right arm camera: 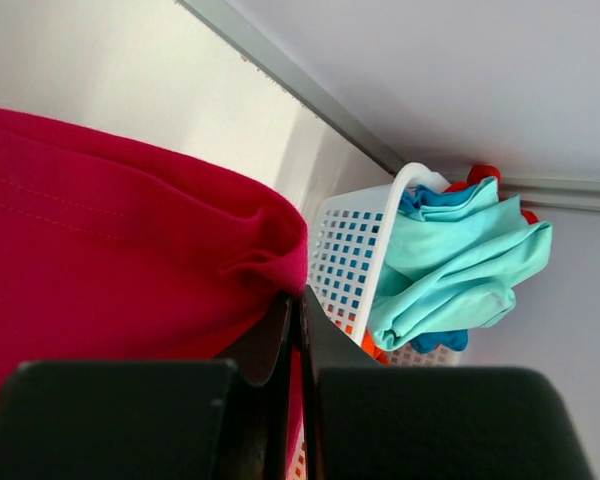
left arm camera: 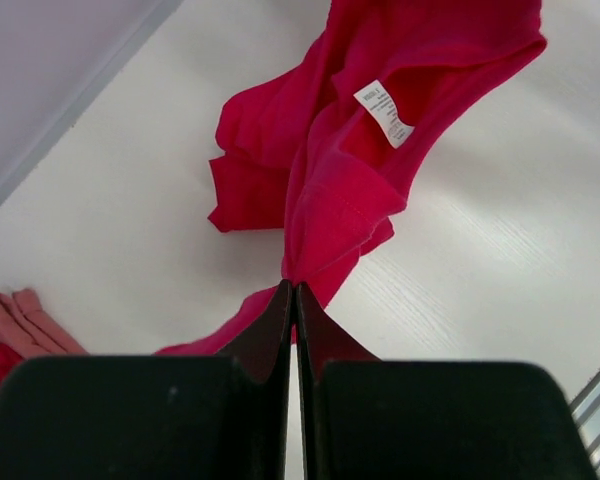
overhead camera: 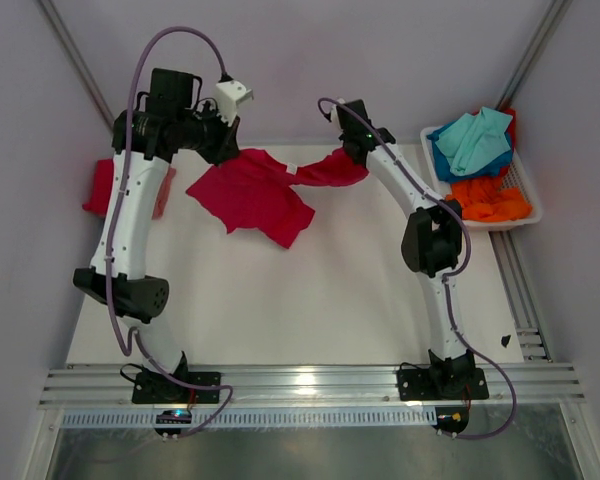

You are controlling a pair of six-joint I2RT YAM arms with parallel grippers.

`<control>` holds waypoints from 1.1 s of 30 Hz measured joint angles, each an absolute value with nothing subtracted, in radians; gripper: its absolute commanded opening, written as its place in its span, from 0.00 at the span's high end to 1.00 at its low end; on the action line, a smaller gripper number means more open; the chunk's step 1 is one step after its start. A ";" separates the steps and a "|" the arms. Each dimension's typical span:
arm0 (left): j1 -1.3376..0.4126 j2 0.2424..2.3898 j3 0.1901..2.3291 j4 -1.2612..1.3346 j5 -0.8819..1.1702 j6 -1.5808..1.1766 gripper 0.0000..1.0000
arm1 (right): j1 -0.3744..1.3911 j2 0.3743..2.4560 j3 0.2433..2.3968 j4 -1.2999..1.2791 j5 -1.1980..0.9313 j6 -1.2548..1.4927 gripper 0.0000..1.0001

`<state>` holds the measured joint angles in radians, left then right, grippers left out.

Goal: Fold and stack the t-shirts
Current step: Flatten out the tshirt

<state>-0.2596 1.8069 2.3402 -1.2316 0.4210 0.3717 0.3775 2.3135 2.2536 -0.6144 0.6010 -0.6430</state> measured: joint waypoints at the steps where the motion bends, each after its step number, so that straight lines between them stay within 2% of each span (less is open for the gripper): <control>1: -0.259 1.807 2.334 -1.233 0.429 0.370 1.00 | 0.377 2.325 2.255 -0.616 0.604 -0.636 0.97; 5: -0.260 1.806 2.324 -1.249 0.494 0.366 1.00 | 0.376 2.387 2.285 -0.620 0.620 -0.616 0.97; 14: -0.267 1.772 2.200 -1.319 0.781 0.403 1.00 | 0.375 2.471 2.275 -0.625 0.630 -0.578 0.97; 23: -0.416 1.882 2.188 -1.340 0.763 0.614 1.00 | 0.366 2.471 2.275 -0.563 0.654 -0.575 0.97; 28: -0.442 1.929 2.179 -1.344 0.736 0.715 1.00 | 0.364 2.472 2.275 -0.535 0.679 -0.592 0.97; 33: -0.482 1.988 2.253 -1.349 0.740 0.787 1.00 | 0.364 2.475 2.275 -0.535 0.687 -0.591 0.97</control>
